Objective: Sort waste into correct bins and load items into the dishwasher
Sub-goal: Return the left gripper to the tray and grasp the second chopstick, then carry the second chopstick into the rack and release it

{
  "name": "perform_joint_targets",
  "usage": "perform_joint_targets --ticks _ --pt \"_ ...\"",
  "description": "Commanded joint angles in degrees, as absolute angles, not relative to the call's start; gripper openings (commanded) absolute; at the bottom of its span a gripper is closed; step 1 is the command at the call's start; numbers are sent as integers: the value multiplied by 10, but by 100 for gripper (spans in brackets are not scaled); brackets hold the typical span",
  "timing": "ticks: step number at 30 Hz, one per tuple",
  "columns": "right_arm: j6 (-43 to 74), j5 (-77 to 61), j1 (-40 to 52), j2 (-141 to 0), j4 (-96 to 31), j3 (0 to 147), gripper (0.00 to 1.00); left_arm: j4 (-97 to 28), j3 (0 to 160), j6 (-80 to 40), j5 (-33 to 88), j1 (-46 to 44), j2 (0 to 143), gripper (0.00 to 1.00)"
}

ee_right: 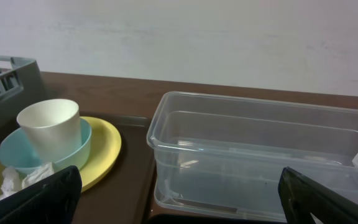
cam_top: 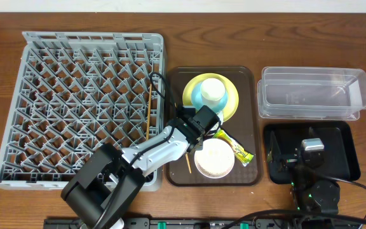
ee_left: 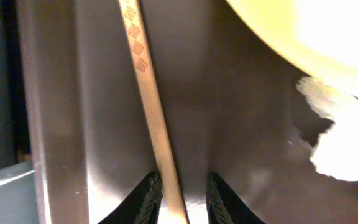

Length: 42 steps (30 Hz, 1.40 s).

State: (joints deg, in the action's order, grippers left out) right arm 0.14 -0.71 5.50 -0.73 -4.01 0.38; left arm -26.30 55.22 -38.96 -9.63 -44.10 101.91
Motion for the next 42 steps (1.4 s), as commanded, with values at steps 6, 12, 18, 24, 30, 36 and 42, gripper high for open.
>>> perform_joint_targets --ticks 6,12,18,24,30,36,42 --pt "0 -11 60 -7 -42 3 99 -271 537 -388 -102 -441 1047 19" --pt "0 -11 60 -7 -42 3 99 -269 525 -400 -104 -441 1049 13" --pt "0 -11 60 -7 -42 3 99 -269 528 -394 -106 -441 1047 8" --pt "0 -11 60 -7 -42 3 99 -331 568 -383 -161 -441 969 8" --pt "0 -11 60 -7 -42 3 99 -333 579 -368 -202 -441 828 8" --pt "0 -11 60 -7 -42 3 99 -344 579 -271 -286 -440 729 8" --pt "0 -11 60 -7 -42 3 99 -351 575 -165 -309 -416 732 8"
